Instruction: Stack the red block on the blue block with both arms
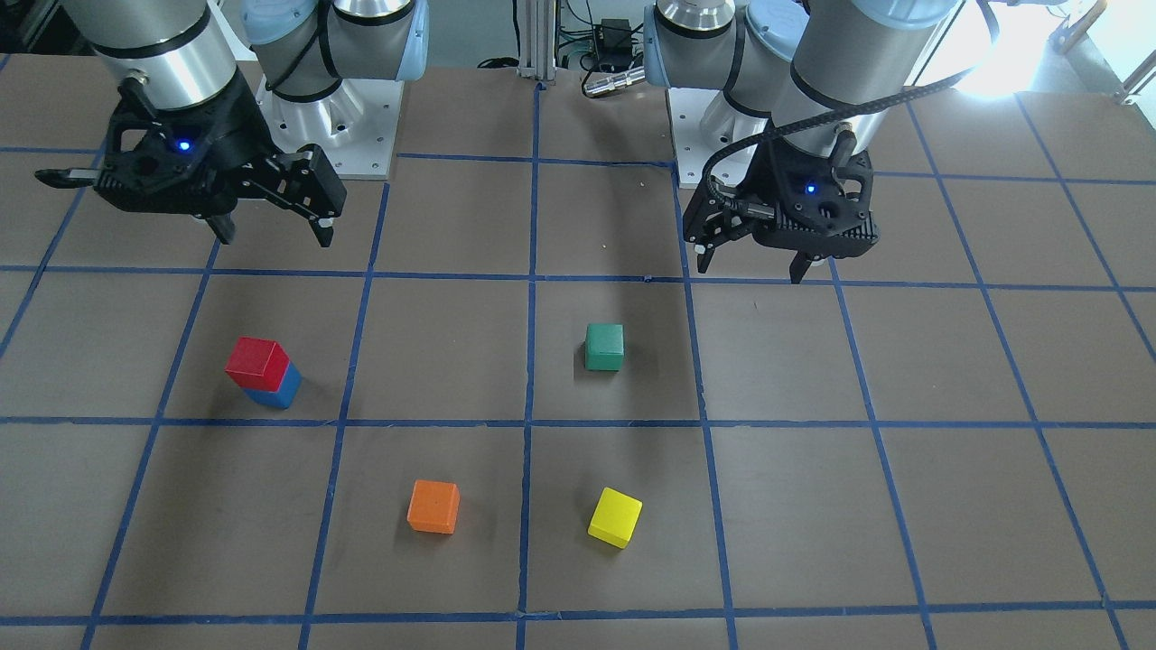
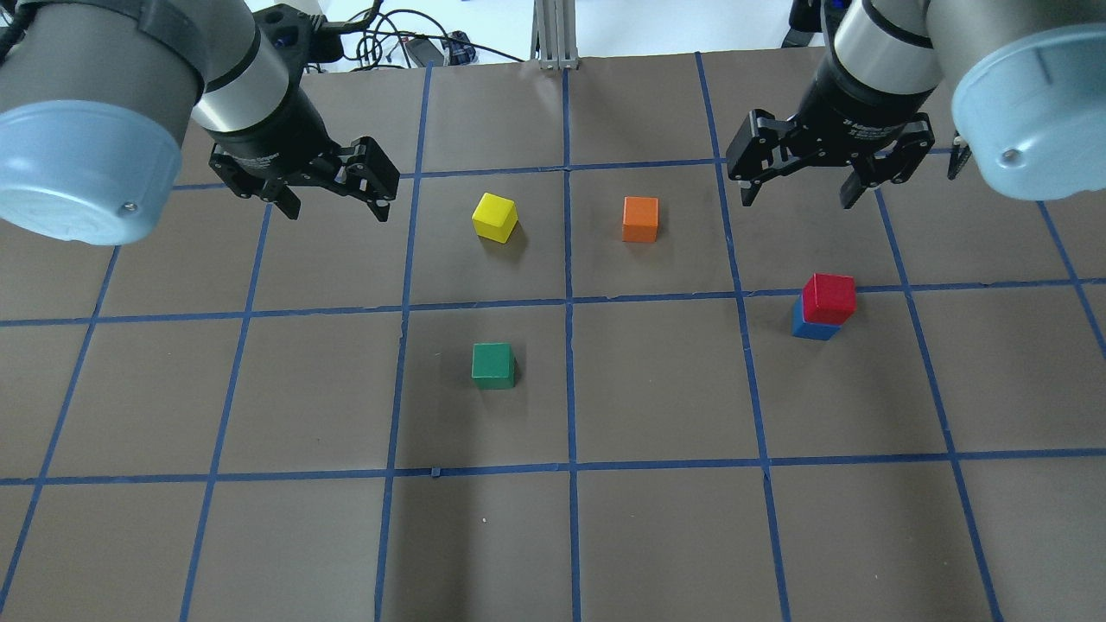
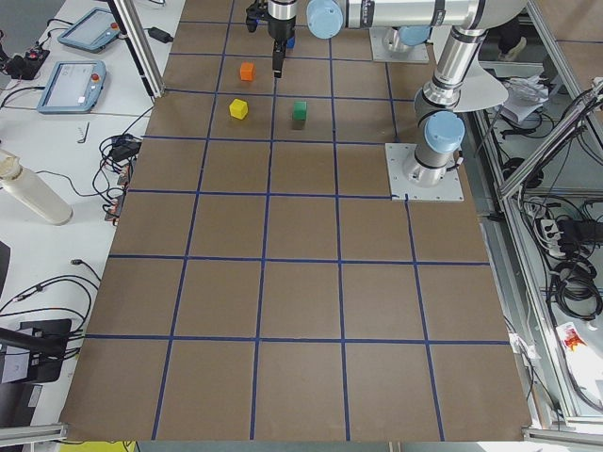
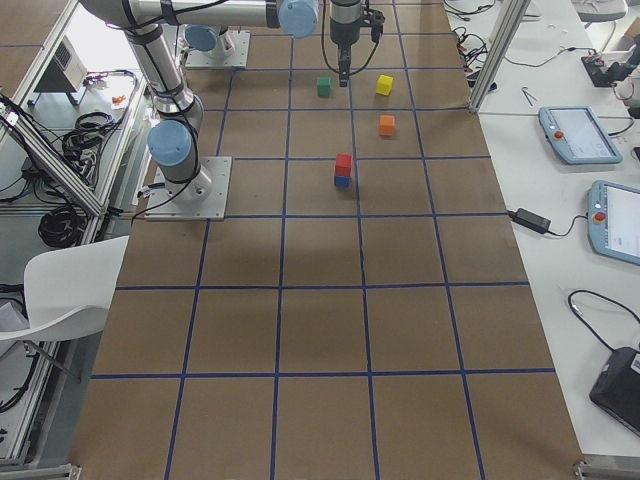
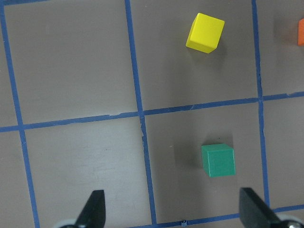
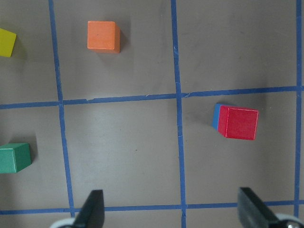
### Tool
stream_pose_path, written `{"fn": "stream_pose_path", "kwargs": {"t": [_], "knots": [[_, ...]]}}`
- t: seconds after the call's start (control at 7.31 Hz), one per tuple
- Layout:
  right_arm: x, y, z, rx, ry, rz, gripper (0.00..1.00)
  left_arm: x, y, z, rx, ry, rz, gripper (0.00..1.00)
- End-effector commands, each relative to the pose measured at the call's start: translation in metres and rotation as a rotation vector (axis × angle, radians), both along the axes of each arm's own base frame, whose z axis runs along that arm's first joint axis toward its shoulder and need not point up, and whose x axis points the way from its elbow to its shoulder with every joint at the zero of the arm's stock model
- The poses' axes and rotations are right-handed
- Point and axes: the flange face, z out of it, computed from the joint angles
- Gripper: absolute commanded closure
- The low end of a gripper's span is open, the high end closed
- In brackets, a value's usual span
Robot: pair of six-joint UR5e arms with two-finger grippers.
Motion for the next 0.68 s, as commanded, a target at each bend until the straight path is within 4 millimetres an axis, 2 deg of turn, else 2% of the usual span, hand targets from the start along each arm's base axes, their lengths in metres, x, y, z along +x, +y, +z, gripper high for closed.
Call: {"fn": "stream_pose_path", "kwargs": {"t": [0.0, 0.27, 0.55], "knots": [[0.000, -0.001, -0.002, -0.002, 0.035, 0.005, 0.00, 0.000, -0.006, 0.021, -0.036, -0.010, -0.001, 0.00], [0.001, -0.002, -0.004, 0.002, 0.032, -0.007, 0.00, 0.003, -0.010, 0.034, -0.012, -0.017, 0.003, 0.00], [0.001, 0.000, -0.014, 0.023, 0.025, -0.044, 0.00, 0.013, -0.006, 0.036, 0.000, -0.019, 0.023, 0.00]]}}
